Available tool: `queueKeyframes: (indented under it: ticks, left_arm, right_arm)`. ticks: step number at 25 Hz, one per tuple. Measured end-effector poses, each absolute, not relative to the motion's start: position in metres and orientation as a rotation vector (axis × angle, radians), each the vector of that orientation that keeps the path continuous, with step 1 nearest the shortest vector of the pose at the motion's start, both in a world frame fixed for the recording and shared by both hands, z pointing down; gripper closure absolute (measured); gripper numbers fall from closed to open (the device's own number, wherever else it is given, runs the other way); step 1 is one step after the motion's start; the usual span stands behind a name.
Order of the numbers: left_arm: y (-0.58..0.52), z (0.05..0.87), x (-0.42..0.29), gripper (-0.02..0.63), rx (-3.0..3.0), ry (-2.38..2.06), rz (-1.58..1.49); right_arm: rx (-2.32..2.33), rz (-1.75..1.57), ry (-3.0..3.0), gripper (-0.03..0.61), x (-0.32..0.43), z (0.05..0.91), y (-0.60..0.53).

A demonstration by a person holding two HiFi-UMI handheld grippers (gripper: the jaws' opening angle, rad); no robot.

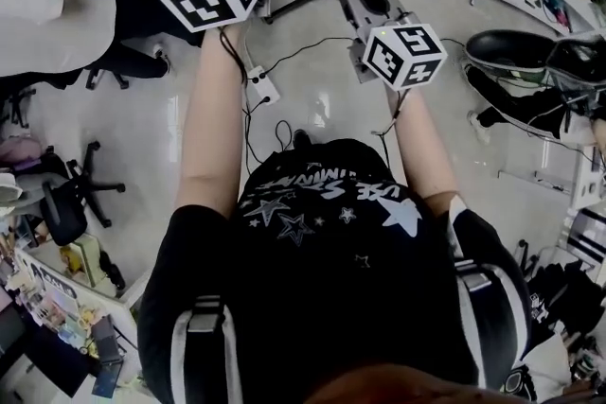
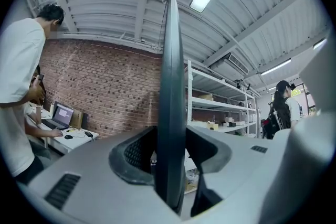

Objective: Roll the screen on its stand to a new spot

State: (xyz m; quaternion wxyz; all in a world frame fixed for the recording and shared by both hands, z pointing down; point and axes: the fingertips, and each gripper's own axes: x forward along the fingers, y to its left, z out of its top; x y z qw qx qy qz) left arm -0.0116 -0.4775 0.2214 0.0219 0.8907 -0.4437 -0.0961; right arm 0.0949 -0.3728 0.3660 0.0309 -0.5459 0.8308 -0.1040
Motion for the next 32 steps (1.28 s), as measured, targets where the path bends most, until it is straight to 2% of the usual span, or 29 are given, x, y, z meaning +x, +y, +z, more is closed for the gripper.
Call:
queueKeyframes:
  ticks: [32]
  left_arm:
    - [-0.325,0.223,0.026,0.414,2.781,-1.409,-0.339]
  right_arm:
    - [-1.693,-0.266,2.583,0.571,0.164,0.348,-0.235]
